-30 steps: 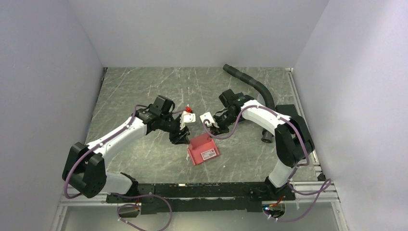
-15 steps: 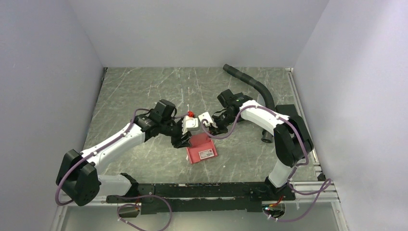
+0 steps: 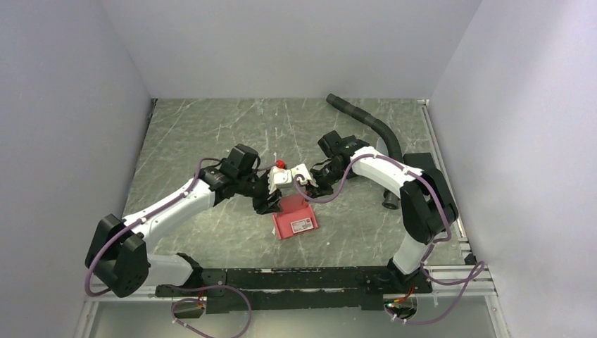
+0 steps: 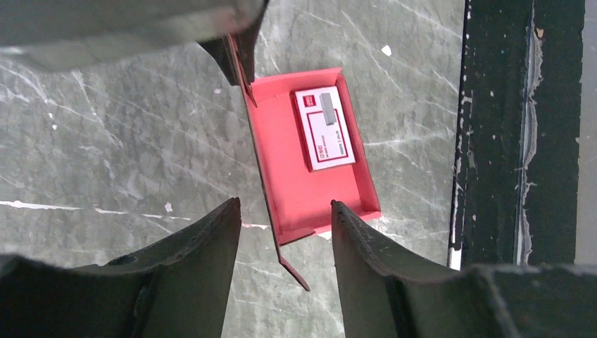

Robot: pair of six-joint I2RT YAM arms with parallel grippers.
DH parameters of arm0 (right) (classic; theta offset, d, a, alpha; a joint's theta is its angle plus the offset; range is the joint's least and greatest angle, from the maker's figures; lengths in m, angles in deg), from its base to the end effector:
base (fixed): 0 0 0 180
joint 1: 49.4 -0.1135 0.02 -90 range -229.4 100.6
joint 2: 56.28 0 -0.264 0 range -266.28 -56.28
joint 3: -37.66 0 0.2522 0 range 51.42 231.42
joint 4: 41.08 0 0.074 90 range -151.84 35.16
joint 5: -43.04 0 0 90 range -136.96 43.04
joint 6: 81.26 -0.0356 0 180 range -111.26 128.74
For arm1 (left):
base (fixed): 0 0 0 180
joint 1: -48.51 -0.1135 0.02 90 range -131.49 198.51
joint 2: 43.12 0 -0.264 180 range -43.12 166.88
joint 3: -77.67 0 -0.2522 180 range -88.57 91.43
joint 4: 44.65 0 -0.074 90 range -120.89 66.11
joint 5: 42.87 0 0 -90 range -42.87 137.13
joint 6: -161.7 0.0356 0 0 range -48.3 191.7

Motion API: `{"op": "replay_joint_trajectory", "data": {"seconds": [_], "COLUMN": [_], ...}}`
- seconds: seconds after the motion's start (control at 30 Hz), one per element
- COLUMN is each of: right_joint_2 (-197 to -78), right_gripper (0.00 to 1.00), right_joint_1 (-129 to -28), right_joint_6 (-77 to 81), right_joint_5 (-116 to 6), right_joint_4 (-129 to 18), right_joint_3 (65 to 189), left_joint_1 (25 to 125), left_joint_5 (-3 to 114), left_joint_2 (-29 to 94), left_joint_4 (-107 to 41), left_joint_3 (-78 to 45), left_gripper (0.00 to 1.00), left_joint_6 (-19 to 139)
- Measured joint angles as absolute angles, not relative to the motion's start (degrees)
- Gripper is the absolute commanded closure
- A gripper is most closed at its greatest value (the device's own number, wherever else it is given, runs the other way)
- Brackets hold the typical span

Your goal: Fold the paper box

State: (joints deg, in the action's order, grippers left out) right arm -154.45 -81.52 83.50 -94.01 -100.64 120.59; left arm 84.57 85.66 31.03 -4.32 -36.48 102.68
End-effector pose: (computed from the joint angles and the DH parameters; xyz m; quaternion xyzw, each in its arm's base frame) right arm 0.2628 0.1957 0.2137 -0.7614 0.4990 0.3245 0.2568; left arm 0.2010 -0.1738 0.2546 0.5849 0.6719 -0.3231 0.3194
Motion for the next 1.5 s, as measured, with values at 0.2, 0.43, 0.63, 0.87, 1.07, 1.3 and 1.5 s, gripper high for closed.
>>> {"op": "replay_joint_trajectory", "data": {"seconds": [0.2, 0.43, 0.63, 0.87, 1.07, 1.3, 1.5], "right_joint_2": [-154.5, -154.5, -154.5, -154.5, -154.5, -154.5, -154.5], "right_gripper": [1.00, 1.00, 1.00, 1.00, 1.00, 1.00, 1.00], "right_joint_1": [-81.5, -81.5, -81.5, -81.5, -81.5, -81.5, -81.5], "right_joint_6": [83.5, 83.5, 83.5, 83.5, 83.5, 83.5, 83.5], "right_joint_5": [-94.0, -94.1, -94.1, -94.1, -94.1, -94.2, -94.2], "right_joint_4": [-100.6, -100.6, -100.7, -100.7, -100.7, -100.7, -100.7], "right_joint_3": [120.6, 120.6, 120.6, 120.6, 120.8, 120.8, 120.8], "left_joint_1": [84.5, 81.4, 79.8, 79.8, 79.8, 79.8, 79.8], "left_joint_5": [84.5, 81.2, 76.6, 76.4, 77.9, 81.0, 83.4], "left_joint_2": [29.7, 11.9, 7.8, 20.9, 25.6, 26.1, 26.1], "left_joint_4": [-10.0, -9.7, -2.0, 1.4, 1.0, -1.0, -1.1], "left_joint_3": [-36.9, -39.6, -37.9, -37.7, -36.7, -36.5, -36.5], "left_gripper": [0.32, 0.30, 0.36, 0.39, 0.40, 0.41, 0.41], "left_joint_6": [97.1, 95.2, 101.6, 106.0, 107.7, 108.1, 108.1]}}
